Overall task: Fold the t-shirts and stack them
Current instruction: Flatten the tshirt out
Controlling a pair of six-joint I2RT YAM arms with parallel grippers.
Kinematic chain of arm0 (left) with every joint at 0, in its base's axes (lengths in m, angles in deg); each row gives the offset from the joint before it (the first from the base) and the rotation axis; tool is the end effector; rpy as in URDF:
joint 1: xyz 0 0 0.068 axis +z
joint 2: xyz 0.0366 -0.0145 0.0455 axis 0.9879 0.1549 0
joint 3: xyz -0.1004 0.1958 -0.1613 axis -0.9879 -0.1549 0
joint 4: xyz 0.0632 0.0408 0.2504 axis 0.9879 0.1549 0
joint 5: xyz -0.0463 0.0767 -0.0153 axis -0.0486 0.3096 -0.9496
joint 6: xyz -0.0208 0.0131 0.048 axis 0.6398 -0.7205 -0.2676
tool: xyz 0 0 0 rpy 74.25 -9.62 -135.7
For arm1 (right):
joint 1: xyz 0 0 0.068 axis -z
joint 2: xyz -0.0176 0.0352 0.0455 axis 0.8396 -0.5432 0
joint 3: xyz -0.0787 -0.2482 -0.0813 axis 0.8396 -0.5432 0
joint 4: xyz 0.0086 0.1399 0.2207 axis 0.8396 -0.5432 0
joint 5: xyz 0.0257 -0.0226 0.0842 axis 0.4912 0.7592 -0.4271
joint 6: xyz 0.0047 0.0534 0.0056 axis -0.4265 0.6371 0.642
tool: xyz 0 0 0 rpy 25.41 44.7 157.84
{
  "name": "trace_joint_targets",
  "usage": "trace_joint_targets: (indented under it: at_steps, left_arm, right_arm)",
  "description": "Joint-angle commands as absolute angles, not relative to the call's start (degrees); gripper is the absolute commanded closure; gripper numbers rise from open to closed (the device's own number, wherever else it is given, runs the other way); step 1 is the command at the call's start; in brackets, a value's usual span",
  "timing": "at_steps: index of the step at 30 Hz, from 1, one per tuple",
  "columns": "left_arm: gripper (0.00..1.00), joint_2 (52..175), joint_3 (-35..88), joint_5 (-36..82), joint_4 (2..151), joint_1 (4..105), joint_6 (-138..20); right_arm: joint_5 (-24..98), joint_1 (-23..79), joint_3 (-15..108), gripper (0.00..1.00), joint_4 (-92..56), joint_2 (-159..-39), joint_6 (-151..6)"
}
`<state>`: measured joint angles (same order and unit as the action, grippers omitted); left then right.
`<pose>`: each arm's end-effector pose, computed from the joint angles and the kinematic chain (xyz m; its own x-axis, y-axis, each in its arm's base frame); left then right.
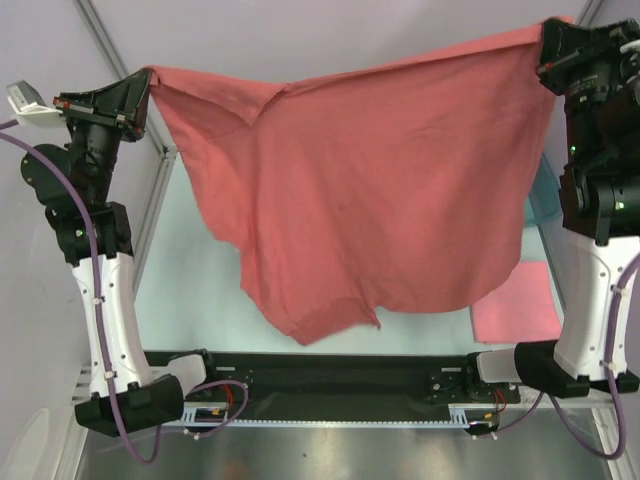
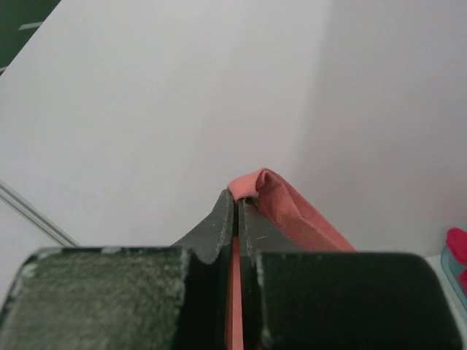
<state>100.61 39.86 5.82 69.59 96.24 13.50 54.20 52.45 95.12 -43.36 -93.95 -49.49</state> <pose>0.1913 0.0359 0.5529 -0.0641 -0.9466 -0.3159 0.5128 0.2404 -0.8242 0.1745 0.0084 0.6346 0.3660 0.5262 -0.7676 -0.1302 0.8457 0.5176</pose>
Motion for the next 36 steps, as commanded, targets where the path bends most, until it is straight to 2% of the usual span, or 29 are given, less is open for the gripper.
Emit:
trace_joint_targets:
  at_steps: [1, 6, 14, 20, 28, 36]
  left_arm:
    - [1.0, 96.9, 42.6, 12.7, 71.2, 96.9, 17.5]
    - [1.0, 103.2, 52.2, 6.3, 66.4, 97.1, 16.2]
    - [1.0, 102.3, 60.3, 1.3, 65.5, 100.3, 12.2]
    - [1.0, 98.7, 65.6, 2.1, 69.1, 100.6, 8.8]
    - [1.0, 98.7, 80.8, 6.0, 78.1, 100.5, 3.8]
    - [1.0, 98.3, 80.3, 5.8, 78.0, 100.6, 5.0]
  right_arm:
    - [54.2, 52.9, 101.8, 1.0, -42.6, -97.4, -48.1]
    - [51.6, 52.9, 103.5, 1.0, -42.5, -98.6, -46.6]
    - [47.0, 52.9, 90.8, 1.0, -38.9, -89.1, -44.5]
    - [45.4, 52.9, 85.7, 1.0, -38.2, -80.5, -43.2]
    - [45.3, 52.9, 86.0, 1.0, -38.3, -73.7, -41.1]
    - [48.3, 52.8, 87.1, 1.0, -35.5, -71.9, -41.0]
